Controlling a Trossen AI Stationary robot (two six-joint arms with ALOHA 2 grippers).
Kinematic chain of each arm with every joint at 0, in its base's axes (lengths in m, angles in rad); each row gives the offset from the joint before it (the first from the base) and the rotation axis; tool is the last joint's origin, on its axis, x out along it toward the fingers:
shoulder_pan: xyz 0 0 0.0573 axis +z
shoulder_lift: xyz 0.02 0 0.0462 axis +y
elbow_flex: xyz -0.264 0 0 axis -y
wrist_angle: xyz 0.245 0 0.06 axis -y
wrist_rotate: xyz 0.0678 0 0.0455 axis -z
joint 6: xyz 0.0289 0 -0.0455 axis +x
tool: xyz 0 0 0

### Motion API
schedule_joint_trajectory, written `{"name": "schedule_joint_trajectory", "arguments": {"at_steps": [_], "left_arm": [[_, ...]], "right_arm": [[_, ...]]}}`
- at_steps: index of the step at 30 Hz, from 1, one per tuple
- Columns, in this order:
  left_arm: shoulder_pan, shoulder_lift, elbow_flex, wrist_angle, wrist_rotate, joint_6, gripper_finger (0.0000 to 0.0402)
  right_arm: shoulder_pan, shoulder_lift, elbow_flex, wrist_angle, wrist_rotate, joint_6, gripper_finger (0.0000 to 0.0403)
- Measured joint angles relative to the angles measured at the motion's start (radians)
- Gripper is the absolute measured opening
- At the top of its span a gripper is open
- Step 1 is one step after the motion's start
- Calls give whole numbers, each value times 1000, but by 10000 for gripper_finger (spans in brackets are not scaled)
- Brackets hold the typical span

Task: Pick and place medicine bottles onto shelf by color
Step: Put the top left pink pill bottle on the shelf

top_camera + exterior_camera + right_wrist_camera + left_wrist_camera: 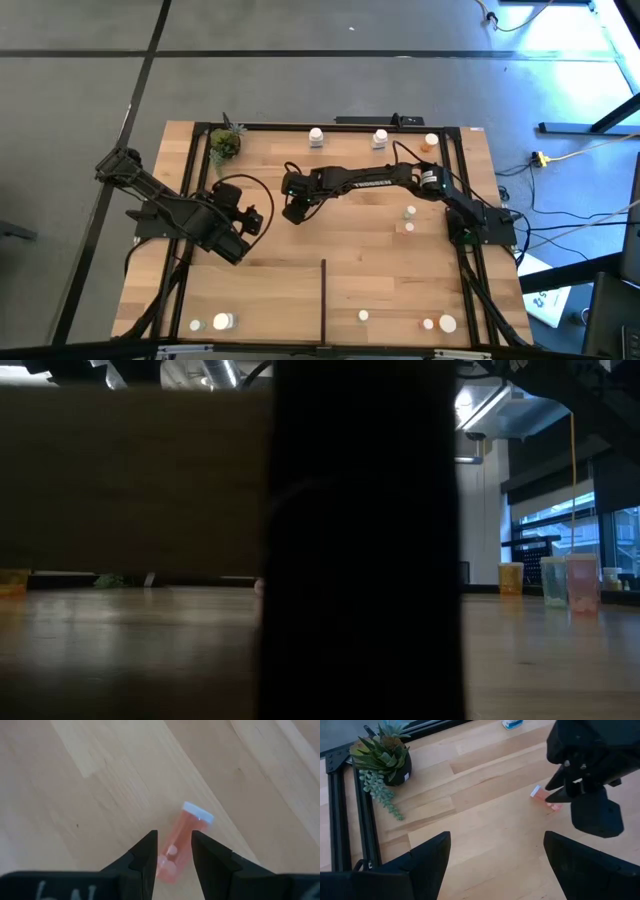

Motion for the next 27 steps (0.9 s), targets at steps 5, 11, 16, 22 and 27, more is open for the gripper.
{"name": "schedule_joint_trajectory", "arguments": {"at_steps": [5,11,16,22,27], "left_arm": [[0,0,0,-1,0,0,314],[0,0,0,-1,2,0,314],[0,0,0,-1,7,3,314],[0,0,0,-1,7,7,314],[0,0,0,-1,7,8,314]], "right_arm": [[-1,0,0,-2,0,1,122],[-3,23,0,2,1,3,122],[-5,31,1,13,1,5,122],[-6,43,1,1,4,6,122],[-6,57,3,3,5,-2,122]]}}
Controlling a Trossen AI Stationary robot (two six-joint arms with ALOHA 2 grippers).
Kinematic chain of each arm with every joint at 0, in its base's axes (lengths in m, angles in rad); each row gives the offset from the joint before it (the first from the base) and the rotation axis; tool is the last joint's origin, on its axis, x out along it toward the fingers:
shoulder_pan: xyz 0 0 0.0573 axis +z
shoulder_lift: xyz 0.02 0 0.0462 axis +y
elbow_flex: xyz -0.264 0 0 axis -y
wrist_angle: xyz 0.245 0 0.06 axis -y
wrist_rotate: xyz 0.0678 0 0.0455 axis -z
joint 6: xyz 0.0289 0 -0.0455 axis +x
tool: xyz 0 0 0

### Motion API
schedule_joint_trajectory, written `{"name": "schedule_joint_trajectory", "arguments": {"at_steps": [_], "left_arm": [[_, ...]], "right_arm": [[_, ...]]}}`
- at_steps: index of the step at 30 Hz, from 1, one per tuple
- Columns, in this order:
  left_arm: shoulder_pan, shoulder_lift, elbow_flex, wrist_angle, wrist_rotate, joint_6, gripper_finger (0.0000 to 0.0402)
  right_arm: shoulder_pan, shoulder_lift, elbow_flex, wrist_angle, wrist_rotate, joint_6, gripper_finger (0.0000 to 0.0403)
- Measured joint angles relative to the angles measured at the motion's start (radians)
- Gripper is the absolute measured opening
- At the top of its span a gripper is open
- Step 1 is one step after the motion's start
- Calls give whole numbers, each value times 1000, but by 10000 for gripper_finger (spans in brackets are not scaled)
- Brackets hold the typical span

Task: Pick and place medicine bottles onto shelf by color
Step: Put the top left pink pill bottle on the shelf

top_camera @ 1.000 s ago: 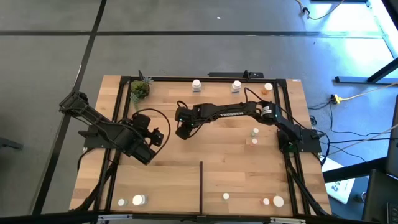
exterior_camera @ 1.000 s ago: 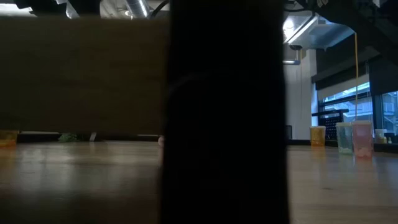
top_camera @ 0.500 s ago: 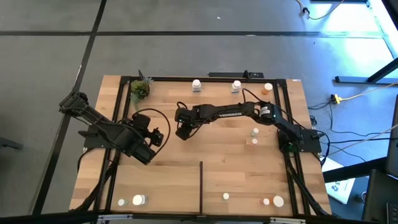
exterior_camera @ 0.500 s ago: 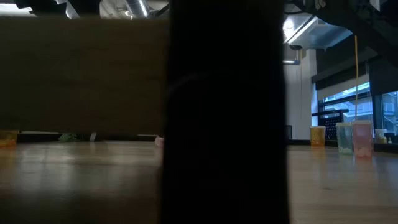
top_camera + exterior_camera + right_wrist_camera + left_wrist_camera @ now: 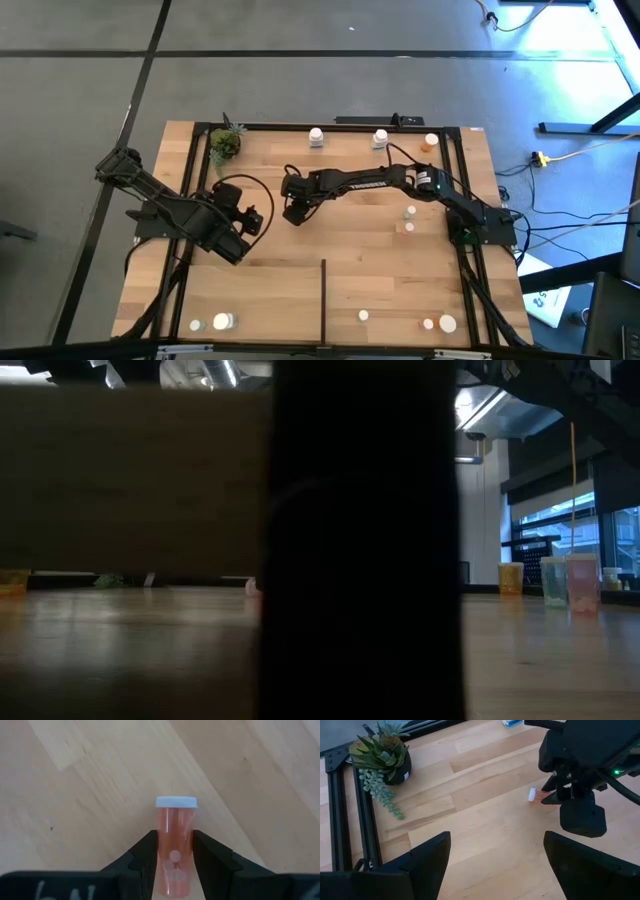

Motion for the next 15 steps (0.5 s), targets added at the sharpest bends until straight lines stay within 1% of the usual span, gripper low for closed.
{"name": "schedule_joint_trajectory", "arguments": {"at_steps": [15], "left_arm": [[0,0,0,0,0,1,314]], "right_arm": [[-6,12,-1,-1,-1,-71,122]]}}
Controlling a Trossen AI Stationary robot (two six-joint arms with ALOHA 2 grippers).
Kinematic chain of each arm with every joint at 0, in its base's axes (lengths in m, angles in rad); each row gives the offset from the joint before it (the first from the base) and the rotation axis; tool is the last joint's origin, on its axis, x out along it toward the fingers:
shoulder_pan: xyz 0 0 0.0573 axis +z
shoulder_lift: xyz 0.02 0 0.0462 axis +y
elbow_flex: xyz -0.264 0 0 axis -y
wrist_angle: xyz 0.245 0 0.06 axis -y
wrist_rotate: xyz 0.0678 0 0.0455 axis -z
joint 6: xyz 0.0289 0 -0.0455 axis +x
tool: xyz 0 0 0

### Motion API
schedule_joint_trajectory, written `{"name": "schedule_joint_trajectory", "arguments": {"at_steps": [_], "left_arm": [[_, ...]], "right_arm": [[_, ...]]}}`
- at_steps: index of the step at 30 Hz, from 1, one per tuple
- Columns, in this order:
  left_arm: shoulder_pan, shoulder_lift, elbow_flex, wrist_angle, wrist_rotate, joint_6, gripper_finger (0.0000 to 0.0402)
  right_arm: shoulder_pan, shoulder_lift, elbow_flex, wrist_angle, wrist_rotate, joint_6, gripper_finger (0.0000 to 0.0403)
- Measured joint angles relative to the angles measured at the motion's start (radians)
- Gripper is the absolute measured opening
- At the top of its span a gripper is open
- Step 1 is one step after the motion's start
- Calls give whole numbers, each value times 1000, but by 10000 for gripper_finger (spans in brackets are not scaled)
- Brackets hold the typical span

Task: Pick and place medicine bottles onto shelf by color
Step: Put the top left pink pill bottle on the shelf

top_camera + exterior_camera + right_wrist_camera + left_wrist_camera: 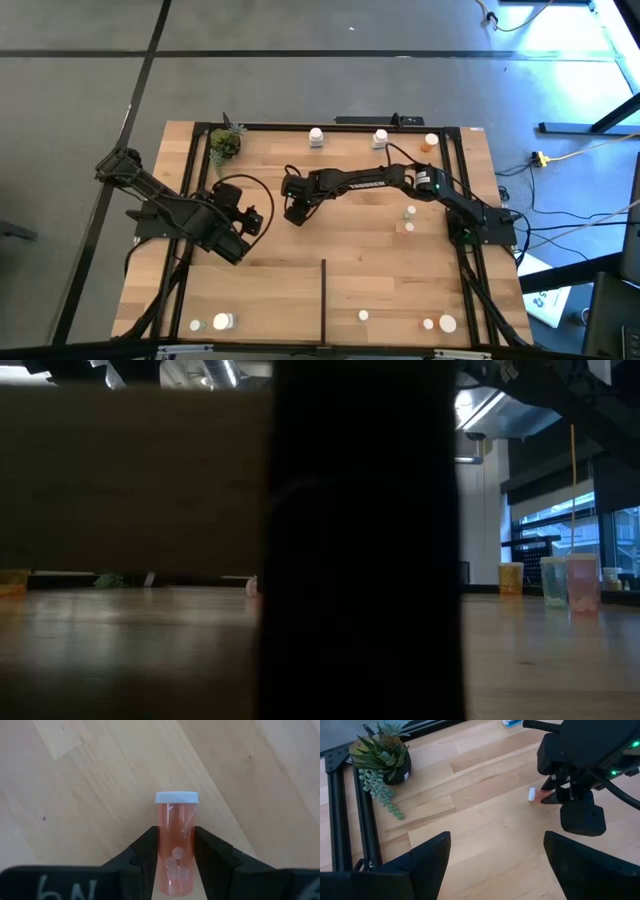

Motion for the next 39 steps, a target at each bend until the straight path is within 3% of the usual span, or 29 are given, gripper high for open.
{"name": "schedule_joint_trajectory", "arguments": {"at_steps": [10,30,39], "left_arm": [[0,0,0,0,0,0,314],[0,0,0,0,3,24,314],[0,0,0,2,4,17,314]], "right_arm": [[-1,2,-1,4,-1,-10,86],[-1,5,-3,54,17,-8,90],[11,8,-5,123,33,-112,93]]}}
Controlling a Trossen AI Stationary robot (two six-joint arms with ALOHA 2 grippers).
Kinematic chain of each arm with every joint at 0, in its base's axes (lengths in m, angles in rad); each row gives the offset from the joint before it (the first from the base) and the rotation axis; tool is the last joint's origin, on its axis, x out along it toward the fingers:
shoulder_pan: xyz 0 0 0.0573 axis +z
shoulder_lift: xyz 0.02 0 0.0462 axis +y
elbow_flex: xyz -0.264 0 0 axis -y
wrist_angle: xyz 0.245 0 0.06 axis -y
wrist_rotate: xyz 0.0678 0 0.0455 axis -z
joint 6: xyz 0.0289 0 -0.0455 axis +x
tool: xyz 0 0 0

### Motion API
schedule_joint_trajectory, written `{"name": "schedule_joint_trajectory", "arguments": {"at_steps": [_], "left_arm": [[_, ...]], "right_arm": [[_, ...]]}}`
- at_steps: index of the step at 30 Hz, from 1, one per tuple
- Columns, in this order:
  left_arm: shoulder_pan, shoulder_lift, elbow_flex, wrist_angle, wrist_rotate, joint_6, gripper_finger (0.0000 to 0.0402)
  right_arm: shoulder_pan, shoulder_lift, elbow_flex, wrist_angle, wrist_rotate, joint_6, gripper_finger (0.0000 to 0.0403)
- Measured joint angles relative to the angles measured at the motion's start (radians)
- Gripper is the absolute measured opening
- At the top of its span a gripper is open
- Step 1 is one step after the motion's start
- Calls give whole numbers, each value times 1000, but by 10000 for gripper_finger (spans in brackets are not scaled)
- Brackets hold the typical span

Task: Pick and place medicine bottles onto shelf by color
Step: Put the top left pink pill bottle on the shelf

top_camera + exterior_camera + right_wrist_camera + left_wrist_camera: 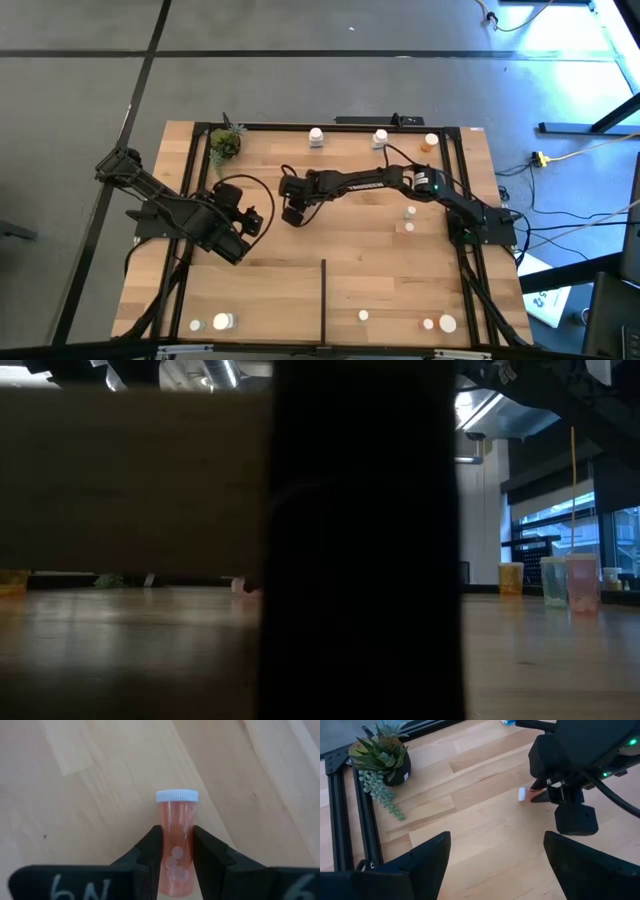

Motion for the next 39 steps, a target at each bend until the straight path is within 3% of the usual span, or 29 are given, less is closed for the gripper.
{"name": "schedule_joint_trajectory", "arguments": {"at_steps": [13,21,27,34,39], "left_arm": [[0,-43,0,-10,-3,-14,314],[-22,-144,0,-13,-90,38,314],[-72,-181,0,-12,-108,179,314],[-137,-184,0,-6,-103,501,314],[-154,-183,0,10,-67,642,314]], "right_arm": [[70,-11,0,12,-12,-105,93],[106,-71,0,49,-11,-144,94],[119,-119,2,86,2,-209,94],[146,-154,3,233,1,-300,94],[160,-159,2,283,6,-365,94]]}}
